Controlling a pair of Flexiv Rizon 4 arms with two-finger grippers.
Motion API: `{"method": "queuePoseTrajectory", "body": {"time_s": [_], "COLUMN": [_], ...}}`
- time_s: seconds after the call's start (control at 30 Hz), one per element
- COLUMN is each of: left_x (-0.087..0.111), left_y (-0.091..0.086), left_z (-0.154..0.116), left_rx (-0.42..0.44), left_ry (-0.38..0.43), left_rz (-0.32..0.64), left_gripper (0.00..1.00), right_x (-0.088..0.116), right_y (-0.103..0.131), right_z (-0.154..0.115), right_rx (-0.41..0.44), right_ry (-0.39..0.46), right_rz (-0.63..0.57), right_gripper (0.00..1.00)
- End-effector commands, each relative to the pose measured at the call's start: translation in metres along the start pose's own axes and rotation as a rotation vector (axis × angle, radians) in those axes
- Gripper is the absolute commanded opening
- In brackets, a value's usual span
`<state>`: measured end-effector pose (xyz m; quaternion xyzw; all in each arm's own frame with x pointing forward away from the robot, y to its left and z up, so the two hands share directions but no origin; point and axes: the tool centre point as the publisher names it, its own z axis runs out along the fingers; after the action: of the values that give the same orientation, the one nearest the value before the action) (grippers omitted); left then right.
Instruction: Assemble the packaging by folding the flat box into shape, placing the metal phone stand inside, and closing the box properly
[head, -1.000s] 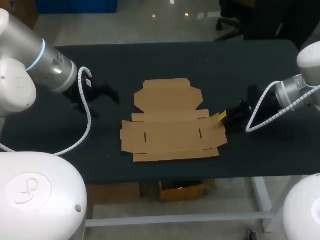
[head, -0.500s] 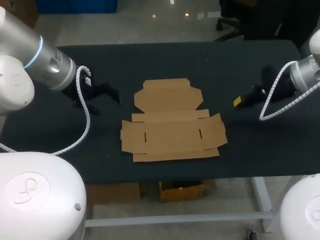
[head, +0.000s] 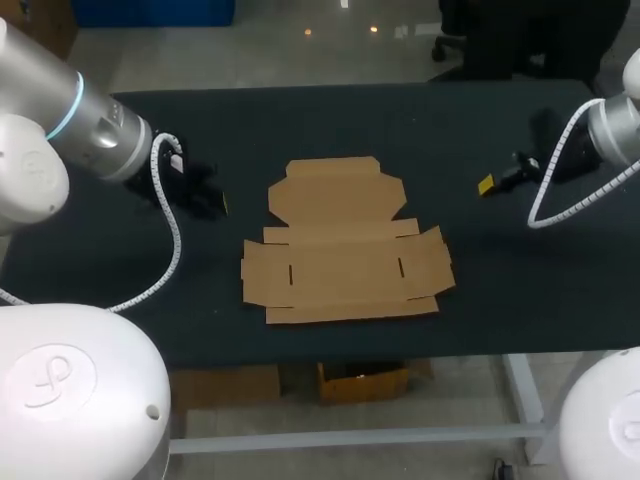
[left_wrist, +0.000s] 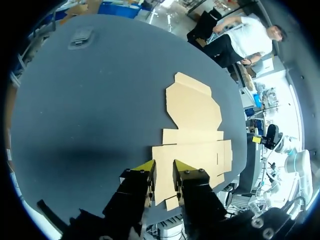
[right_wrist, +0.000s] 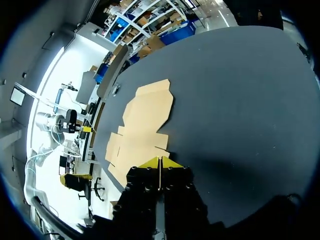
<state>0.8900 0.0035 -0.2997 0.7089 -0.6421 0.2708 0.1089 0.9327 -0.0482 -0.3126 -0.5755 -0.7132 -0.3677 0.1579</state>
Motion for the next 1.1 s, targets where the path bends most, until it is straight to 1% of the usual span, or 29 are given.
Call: {"method": "queuePoseTrajectory", "body": {"time_s": [0.03, 0.17, 0.23, 0.33, 0.47, 0.53, 0.7, 1.1], "left_x": [0.001, 0.0, -0.002, -0.005, -0.01, -0.01, -0.01, -0.01], "left_y": [0.001, 0.002, 0.001, -0.001, -0.003, -0.003, -0.003, -0.003], "left_z": [0.002, 0.007, 0.011, 0.021, 0.031, 0.031, 0.031, 0.031], "left_rx": [0.0, 0.003, 0.0, -0.016, -0.019, -0.019, -0.019, -0.019], "left_ry": [-0.001, -0.01, -0.006, -0.004, -0.023, -0.023, -0.023, -0.023], "left_rz": [0.004, -0.006, -0.01, -0.021, -0.047, -0.047, -0.047, -0.047], "left_gripper": [0.0, 0.0, 0.0, 0.0, 0.0, 0.0, 0.0, 0.0], "right_x": [-0.003, -0.006, -0.005, -0.005, -0.004, -0.005, -0.013, -0.014], "right_y": [0.006, 0.01, 0.012, 0.016, 0.02, 0.021, 0.017, 0.016], "right_z": [0.006, 0.012, 0.015, 0.021, 0.027, 0.03, 0.032, 0.031], "right_rx": [0.01, 0.021, 0.034, 0.051, 0.06, 0.062, 0.065, 0.067], "right_ry": [0.001, -0.021, -0.046, -0.065, -0.069, -0.085, -0.055, -0.06], "right_rz": [0.004, 0.039, 0.057, 0.097, 0.138, 0.166, 0.266, 0.275], "right_gripper": [0.0, 0.0, 0.0, 0.0, 0.0, 0.0, 0.0, 0.0]}}
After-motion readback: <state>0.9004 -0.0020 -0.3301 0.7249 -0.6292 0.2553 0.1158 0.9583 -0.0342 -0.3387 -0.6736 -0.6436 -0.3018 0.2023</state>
